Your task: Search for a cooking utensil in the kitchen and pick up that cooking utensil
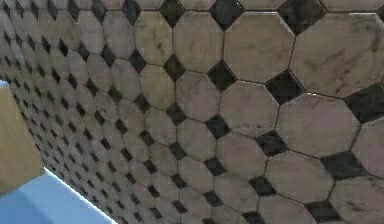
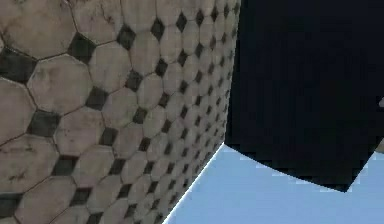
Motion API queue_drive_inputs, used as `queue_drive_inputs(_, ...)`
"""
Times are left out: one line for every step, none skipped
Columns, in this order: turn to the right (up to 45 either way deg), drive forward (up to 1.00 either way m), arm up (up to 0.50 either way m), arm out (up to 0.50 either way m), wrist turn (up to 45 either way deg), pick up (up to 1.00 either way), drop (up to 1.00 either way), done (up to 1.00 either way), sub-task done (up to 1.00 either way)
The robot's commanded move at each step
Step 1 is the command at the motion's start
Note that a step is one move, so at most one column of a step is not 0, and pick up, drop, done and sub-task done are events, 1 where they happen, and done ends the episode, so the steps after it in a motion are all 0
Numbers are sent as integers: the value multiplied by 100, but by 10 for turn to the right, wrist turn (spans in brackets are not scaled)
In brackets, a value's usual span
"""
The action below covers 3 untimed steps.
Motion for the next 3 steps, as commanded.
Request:
queue_drive_inputs(0,15,0,0,0,0,0,0,0)
queue_drive_inputs(-450,0,0,0,0,0,0,0,0)
queue_drive_inputs(-90,0,0,0,0,0,0,0,0)
